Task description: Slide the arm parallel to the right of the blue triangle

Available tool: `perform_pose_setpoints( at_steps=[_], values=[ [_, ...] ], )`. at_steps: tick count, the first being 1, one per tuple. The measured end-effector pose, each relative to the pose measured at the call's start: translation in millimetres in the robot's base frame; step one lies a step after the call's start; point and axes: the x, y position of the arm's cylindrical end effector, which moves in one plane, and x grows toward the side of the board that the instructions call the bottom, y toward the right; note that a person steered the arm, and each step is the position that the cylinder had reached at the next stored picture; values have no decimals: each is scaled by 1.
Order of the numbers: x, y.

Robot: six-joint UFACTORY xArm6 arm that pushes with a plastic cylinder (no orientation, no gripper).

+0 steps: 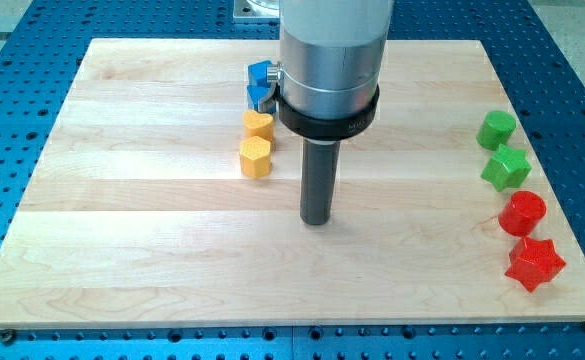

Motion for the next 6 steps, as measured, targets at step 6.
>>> perform_pose_setpoints(
  at_steps=[6],
  values=[
    [-146,36]
  ],
)
